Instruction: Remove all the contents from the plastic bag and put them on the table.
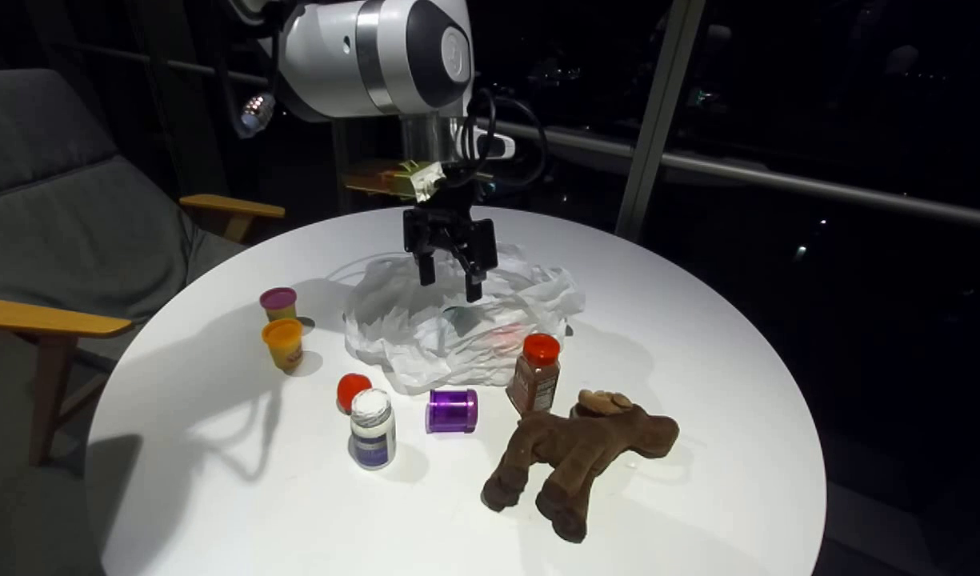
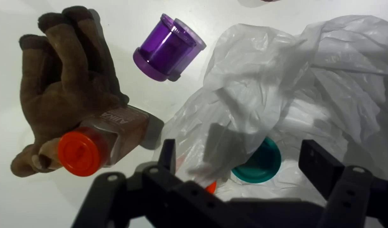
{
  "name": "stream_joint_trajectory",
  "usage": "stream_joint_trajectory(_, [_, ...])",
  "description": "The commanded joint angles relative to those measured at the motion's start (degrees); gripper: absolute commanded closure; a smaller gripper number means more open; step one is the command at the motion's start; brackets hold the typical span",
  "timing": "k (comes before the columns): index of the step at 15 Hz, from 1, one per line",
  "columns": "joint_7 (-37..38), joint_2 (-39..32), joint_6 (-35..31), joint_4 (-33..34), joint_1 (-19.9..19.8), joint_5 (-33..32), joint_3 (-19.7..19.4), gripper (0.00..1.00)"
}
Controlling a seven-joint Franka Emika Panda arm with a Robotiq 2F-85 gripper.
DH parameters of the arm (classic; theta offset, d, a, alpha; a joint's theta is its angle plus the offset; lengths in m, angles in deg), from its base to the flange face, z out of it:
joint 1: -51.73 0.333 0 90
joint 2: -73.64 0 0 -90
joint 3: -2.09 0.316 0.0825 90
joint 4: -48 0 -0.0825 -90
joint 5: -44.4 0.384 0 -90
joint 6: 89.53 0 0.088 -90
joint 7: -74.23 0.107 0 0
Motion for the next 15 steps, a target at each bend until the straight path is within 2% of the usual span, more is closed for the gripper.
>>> stream_joint_trajectory(1, [-10.08,-4.66,2.53,6.25,-1.17,-1.62,1.66,0.00])
stream_joint_trajectory(8, [-25.06,-9.87,2.88,11.10,-0.11,-8.26,2.31,0.00])
stream_joint_trajectory(15, [-38.83,-13.08,-0.61,15.31,0.06,-17.15,2.36,0.00])
